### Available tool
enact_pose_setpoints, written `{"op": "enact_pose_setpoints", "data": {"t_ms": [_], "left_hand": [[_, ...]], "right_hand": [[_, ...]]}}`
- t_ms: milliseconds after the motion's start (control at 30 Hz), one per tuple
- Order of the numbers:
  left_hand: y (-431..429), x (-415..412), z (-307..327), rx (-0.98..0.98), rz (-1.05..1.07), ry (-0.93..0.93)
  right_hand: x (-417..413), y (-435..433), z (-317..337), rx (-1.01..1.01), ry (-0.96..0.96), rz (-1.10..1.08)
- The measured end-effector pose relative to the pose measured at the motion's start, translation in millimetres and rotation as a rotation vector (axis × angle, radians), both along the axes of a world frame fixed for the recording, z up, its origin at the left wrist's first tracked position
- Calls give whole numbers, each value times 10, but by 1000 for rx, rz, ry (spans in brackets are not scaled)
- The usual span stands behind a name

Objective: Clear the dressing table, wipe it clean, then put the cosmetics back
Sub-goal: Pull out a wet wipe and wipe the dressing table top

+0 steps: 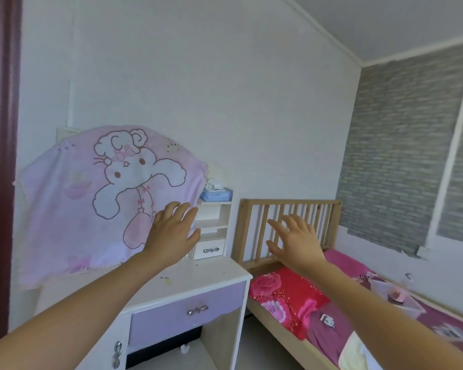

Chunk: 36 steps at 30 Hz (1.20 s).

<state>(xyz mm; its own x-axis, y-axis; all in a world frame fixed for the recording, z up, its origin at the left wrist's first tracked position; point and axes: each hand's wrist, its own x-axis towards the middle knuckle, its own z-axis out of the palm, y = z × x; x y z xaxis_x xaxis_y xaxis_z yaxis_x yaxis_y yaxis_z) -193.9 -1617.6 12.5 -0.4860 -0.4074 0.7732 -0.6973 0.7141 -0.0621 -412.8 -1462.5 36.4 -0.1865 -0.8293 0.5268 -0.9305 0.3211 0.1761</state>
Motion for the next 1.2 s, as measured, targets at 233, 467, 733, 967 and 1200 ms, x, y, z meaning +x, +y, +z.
{"op": "enact_pose_setpoints", "data": {"t_ms": [233, 467, 733, 967, 1200], "left_hand": [[-613, -1186, -115, -42, 54, -131], [-1109, -2311, 124, -115, 137, -42], [-2042, -2752, -134, -153, 254, -27], [-3151, -2858, -151, -154, 317, 14], [-4343, -3063, 78, -83, 374, 78]], "right_hand": [[-1298, -534, -94, 0, -34, -27], [-2379, -1299, 368, -23, 26, 125], [-3119, -2471, 205, 96, 105, 269], [-3293, -3760, 275, 14, 149, 341], [-3480, -4990, 620, -81, 225, 383]]}}
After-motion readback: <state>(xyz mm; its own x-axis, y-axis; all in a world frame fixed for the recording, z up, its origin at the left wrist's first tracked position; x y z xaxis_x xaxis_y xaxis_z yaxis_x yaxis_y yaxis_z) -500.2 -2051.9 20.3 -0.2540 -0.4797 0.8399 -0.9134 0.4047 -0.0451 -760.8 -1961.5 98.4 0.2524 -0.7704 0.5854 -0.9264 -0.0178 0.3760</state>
